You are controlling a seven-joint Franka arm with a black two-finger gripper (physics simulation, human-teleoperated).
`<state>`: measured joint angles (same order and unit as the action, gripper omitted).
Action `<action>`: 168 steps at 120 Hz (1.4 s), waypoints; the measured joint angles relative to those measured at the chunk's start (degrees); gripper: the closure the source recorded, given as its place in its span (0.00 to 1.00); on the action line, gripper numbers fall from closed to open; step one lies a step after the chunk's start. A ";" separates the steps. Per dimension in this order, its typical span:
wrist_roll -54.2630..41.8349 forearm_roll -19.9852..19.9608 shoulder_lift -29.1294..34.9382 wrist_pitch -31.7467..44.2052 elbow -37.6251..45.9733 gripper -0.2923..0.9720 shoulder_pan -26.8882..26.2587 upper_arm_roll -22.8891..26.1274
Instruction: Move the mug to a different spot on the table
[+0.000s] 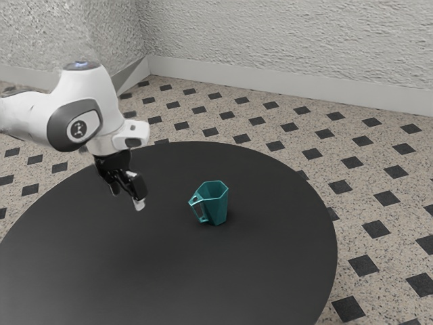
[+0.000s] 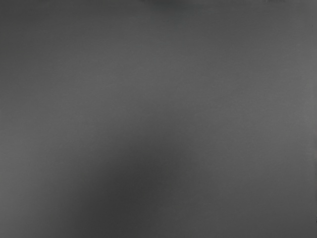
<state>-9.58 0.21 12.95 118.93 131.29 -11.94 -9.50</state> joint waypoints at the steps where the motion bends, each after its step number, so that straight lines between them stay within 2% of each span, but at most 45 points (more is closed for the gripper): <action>1: -0.30 -0.02 -0.17 0.52 0.12 0.24 -0.29 0.00; 28: -6.93 -4.11 -6.85 10.48 0.97 0.24 -2.00 -0.08; 64: -15.63 -8.52 -12.30 17.52 0.23 0.24 -1.77 -0.25; 114: -25.68 -11.16 -17.54 19.84 -5.14 0.24 -3.56 -0.17; 148: -30.84 -11.42 -22.67 19.79 -10.40 0.24 -2.35 -0.25; 168: -33.01 -12.85 -24.81 19.68 -12.41 0.24 -2.29 -0.28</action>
<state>-42.58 -12.65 -11.86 138.61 118.88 -14.23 -9.78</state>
